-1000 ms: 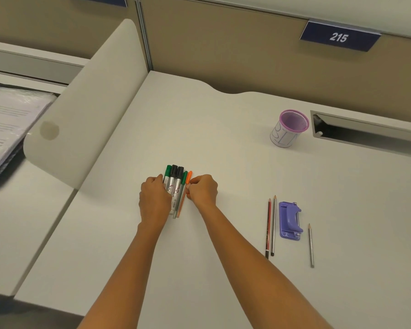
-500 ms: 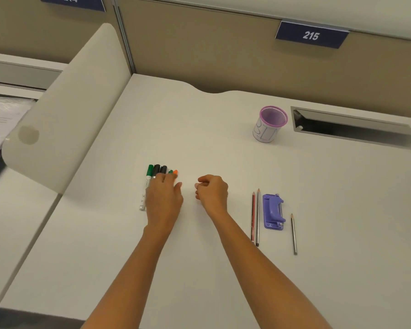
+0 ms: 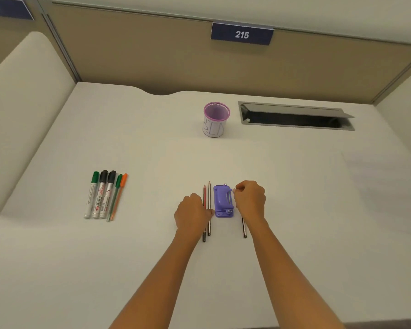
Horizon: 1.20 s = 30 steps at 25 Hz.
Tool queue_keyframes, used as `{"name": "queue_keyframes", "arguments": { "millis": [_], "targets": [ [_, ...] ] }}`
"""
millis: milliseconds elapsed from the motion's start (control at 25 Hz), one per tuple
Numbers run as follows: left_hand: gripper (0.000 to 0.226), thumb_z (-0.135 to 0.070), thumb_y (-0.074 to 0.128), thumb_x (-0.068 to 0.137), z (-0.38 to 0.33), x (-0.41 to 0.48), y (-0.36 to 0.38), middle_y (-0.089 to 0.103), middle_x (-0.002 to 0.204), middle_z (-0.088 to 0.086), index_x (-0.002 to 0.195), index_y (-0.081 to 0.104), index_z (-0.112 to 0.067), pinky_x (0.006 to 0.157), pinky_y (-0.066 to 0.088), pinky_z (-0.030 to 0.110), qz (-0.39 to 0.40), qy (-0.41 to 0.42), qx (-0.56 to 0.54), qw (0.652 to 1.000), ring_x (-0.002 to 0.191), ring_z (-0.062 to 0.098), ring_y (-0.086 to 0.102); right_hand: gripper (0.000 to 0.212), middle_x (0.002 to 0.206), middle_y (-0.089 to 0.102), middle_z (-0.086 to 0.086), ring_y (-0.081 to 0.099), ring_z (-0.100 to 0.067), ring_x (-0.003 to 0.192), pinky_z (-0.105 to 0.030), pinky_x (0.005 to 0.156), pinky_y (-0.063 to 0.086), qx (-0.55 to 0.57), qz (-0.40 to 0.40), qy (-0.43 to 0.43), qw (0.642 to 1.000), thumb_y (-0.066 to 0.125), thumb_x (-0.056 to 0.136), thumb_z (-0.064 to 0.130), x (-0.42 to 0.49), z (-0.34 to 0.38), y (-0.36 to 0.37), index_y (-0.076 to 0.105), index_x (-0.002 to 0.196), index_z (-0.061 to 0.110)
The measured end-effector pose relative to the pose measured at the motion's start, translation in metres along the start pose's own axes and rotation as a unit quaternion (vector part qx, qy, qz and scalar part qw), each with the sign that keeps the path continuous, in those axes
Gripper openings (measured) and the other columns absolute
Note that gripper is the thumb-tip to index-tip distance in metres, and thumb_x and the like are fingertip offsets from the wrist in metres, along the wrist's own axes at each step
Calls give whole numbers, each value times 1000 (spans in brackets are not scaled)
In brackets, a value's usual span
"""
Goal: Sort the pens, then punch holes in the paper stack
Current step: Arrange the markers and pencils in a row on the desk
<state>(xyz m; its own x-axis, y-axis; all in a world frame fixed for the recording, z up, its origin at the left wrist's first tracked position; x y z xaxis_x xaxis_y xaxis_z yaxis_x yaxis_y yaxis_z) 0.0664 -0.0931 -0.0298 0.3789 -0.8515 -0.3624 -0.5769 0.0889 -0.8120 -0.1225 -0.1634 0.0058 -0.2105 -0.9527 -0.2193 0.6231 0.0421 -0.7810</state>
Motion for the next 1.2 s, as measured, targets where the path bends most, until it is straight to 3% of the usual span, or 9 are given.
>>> {"name": "queue_keyframes", "arguments": {
  "millis": [200, 400, 520, 640, 720, 800, 920, 1040, 1200],
  "targets": [
    [16, -18, 61, 81, -6, 1, -2, 61, 97, 8, 87, 48, -12, 61, 39, 30, -6, -17, 27, 999, 75, 25, 52, 19, 79, 60, -9, 53, -28, 69, -27, 60, 39, -84, 71, 34, 993, 67, 84, 19, -4, -44, 9, 56, 77, 6],
    [16, -11, 60, 76, -1, 4, -5, 52, 82, 6, 80, 45, -11, 59, 39, 29, -9, -41, -4, 999, 71, 26, 50, 31, 66, 47, -2, 51, -28, 68, -27, 59, 39, -129, 79, 19, 988, 64, 82, 10, -6, -43, 12, 39, 63, 11],
    [14, -9, 60, 75, 3, 5, -8, 51, 79, 5, 79, 47, -11, 58, 39, 29, -7, -58, -12, 998, 71, 27, 52, 37, 60, 41, 1, 49, -27, 65, -25, 49, 32, -120, 89, 17, 989, 63, 81, 10, -2, -40, 11, 33, 59, 14],
    [8, -9, 61, 73, 12, 7, -9, 60, 78, 8, 79, 57, -6, 56, 41, 27, -3, -77, -49, 996, 68, 27, 55, 29, 62, 53, -5, 55, -28, 61, -23, 45, 33, -79, 89, 34, 992, 65, 78, 13, 2, -39, 2, 42, 61, 9],
    [12, -11, 66, 75, 23, 8, -9, 68, 81, 11, 85, 68, -4, 61, 48, 28, 16, -93, -119, 988, 70, 27, 62, 19, 67, 68, -12, 68, -30, 63, -27, 54, 48, -16, 85, 36, 996, 66, 76, 14, 5, -30, -4, 55, 63, 6],
    [14, -12, 73, 78, 33, 8, -8, 72, 86, 14, 89, 72, -2, 72, 57, 33, 48, -109, -258, 959, 77, 29, 69, 13, 71, 75, -14, 74, -26, 62, -34, 65, 61, 109, 107, 39, 988, 69, 75, 11, 2, -13, -1, 65, 65, 4],
    [24, -8, 73, 81, 36, 2, -20, 71, 93, 17, 101, 70, 4, 63, 59, 30, 86, -116, -414, 899, 78, 24, 70, 8, 74, 76, -11, 74, -18, 58, -26, 58, 61, 233, 181, 38, 955, 76, 76, 10, -14, 22, 24, 70, 72, 10],
    [26, -9, 71, 83, 38, -2, -37, 72, 96, 16, 106, 69, 4, 70, 58, 30, 122, -109, -452, 877, 83, 23, 70, 7, 76, 74, -8, 74, -17, 63, -22, 55, 59, 258, 228, 36, 938, 76, 79, 8, -32, 50, 54, 72, 83, 5],
    [27, -8, 71, 83, 55, -1, -54, 74, 99, 18, 108, 69, 4, 73, 60, 30, 142, -100, -483, 858, 88, 25, 72, 17, 93, 73, -20, 72, -21, 68, -20, 55, 58, 294, 282, 39, 912, 69, 84, 2, -52, 75, 91, 69, 99, -6]
  ]
}}
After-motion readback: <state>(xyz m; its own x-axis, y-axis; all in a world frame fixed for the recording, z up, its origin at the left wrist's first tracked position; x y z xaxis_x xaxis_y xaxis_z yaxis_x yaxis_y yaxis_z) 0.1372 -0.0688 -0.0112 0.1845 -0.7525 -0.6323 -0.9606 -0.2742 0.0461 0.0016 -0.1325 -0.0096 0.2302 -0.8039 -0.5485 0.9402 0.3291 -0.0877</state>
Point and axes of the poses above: each hand's wrist, its own x-axis towards the middle knuckle, its own y-axis out of the palm, z = x × y, the point moved 10 cm from there along x, towards the middle knuckle
